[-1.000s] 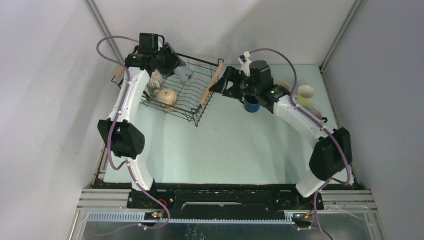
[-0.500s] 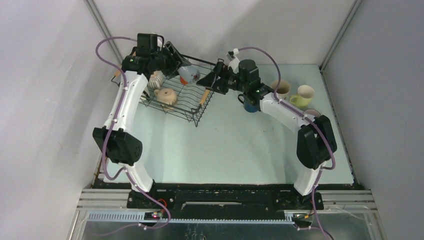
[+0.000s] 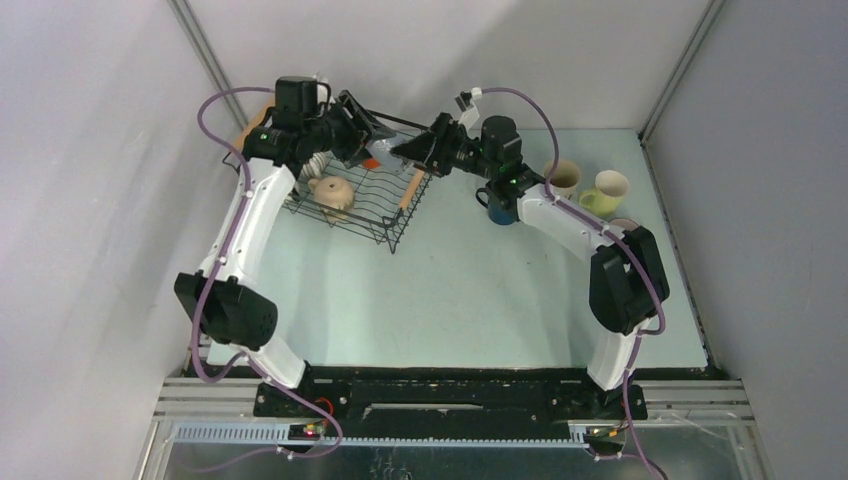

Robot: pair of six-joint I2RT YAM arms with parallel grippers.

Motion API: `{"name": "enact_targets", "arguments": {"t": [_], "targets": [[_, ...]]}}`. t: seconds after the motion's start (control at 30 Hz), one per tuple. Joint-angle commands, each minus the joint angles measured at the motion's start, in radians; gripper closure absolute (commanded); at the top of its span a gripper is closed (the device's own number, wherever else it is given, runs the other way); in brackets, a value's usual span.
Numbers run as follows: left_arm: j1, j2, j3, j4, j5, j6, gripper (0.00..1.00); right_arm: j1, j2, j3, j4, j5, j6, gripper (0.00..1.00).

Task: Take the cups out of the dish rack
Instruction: Place the cup at the center of the board.

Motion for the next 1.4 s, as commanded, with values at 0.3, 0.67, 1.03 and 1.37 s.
{"name": "enact_targets", "arguments": {"t": [0.3, 0.67, 1.03, 1.37], "targets": [[-0.008, -0.175, -0.278, 0.37, 0.203, -0.255, 1.0, 0.004, -0.073, -0.031, 0.225, -0.025, 0.139, 0.69], [-0.009, -0.255, -0.468, 0.588, 0.245, -0.394, 0.67, 0.016, -0.137, -0.024, 0.193, -0.012, 0.127, 1.0], [-0.014, -0.31, -0.52, 0.636, 0.261, -0.341, 0.0, 0.037, -0.233, 0.028, -0.076, 0.097, -0.057, 1.0], [-0.015, -0.373, -0.582, 0.633, 0.282, -0.269, 0.0, 0.037, -0.353, 0.0, -0.304, 0.215, -0.178, 1.0]]}}
